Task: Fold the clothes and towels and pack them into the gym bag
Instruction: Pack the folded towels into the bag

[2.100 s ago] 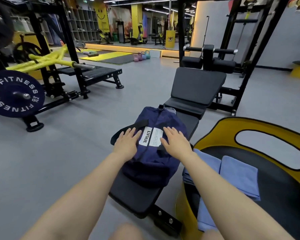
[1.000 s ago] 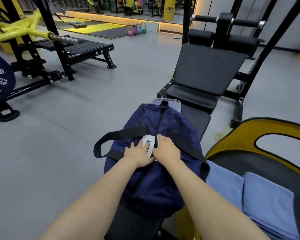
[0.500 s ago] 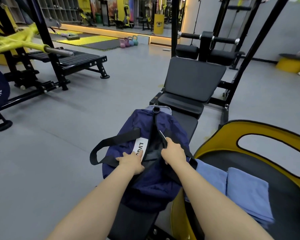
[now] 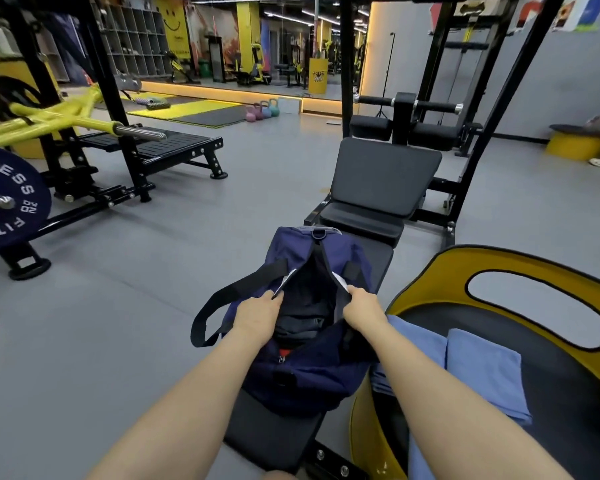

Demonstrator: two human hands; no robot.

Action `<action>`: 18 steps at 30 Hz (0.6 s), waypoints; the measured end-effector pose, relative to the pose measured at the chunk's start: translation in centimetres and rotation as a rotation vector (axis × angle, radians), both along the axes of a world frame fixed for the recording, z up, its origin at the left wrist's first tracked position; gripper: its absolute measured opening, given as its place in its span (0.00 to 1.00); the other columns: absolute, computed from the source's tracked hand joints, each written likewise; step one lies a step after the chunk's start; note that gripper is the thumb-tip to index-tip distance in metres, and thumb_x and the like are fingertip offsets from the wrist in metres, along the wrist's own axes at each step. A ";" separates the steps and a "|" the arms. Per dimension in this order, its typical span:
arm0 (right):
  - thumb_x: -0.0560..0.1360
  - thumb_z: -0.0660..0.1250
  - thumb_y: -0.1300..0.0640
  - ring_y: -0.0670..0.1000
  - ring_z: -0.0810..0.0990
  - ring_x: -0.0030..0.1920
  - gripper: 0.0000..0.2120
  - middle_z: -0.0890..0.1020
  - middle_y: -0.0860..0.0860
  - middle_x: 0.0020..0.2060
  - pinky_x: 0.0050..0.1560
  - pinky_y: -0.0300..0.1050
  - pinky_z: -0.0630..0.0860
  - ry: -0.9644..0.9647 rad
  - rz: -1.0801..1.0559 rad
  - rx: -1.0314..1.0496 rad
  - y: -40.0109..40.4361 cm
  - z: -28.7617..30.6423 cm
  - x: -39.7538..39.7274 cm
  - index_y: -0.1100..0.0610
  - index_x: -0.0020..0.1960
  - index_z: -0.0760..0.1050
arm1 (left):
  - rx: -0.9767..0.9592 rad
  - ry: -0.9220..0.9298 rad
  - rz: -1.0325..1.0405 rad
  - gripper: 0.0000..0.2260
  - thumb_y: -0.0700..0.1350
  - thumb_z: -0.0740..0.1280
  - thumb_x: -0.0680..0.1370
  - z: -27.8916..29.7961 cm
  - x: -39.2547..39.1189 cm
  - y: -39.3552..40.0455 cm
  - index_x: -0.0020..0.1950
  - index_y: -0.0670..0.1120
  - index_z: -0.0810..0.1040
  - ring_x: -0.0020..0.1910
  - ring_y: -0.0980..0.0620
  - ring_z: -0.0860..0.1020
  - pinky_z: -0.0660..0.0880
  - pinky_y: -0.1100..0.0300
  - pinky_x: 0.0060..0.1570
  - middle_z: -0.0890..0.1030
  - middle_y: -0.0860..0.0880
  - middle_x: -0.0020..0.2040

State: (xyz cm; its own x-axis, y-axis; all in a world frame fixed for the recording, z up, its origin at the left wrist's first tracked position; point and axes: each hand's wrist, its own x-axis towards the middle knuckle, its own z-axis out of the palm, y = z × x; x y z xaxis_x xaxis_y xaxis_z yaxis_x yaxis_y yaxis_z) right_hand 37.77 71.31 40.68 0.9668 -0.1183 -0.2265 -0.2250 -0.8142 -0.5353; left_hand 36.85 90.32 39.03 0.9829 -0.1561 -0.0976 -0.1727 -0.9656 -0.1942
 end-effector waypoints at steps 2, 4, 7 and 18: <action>0.75 0.54 0.67 0.63 0.76 0.56 0.20 0.77 0.62 0.56 0.47 0.50 0.72 0.005 0.001 -0.001 0.2 0.7 -0.8 0.59 0.65 0.70 | 0.004 -0.016 0.007 0.30 0.34 0.58 0.78 0.7 -0.9 0.0 0.78 0.48 0.51 0.57 0.42 0.77 0.72 0.54 0.49 0.67 0.47 0.68; 0.74 0.55 0.67 0.62 0.76 0.55 0.18 0.78 0.62 0.56 0.47 0.49 0.73 0.011 0.004 -0.004 0.3 1.6 -1.5 0.60 0.63 0.71 | -0.001 -0.040 0.015 0.31 0.34 0.59 0.78 1.4 -1.9 0.2 0.78 0.48 0.52 0.57 0.42 0.77 0.73 0.54 0.50 0.67 0.47 0.68; 0.75 0.55 0.67 0.60 0.75 0.51 0.18 0.77 0.62 0.56 0.44 0.47 0.70 0.019 0.014 -0.028 0.4 2.8 -2.6 0.61 0.63 0.72 | -0.018 -0.090 0.006 0.30 0.35 0.59 0.78 2.7 -3.2 0.5 0.77 0.47 0.53 0.57 0.42 0.77 0.74 0.53 0.50 0.68 0.47 0.68; 0.74 0.55 0.67 0.58 0.73 0.44 0.17 0.77 0.61 0.52 0.42 0.46 0.72 -0.019 -0.005 -0.026 0.0 4.7 -6.3 0.63 0.60 0.73 | -0.133 -0.085 0.030 0.27 0.36 0.58 0.77 5.0 -6.8 0.6 0.76 0.47 0.56 0.59 0.39 0.75 0.73 0.51 0.52 0.67 0.46 0.68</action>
State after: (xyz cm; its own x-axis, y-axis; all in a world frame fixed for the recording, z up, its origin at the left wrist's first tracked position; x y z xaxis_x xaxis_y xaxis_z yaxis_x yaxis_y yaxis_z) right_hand 31.44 71.30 45.37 0.9704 -0.1284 -0.2045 -0.2186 -0.8270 -0.5179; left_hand 30.09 90.91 44.01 0.9911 -0.1328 0.0059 -0.1319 -0.9883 -0.0766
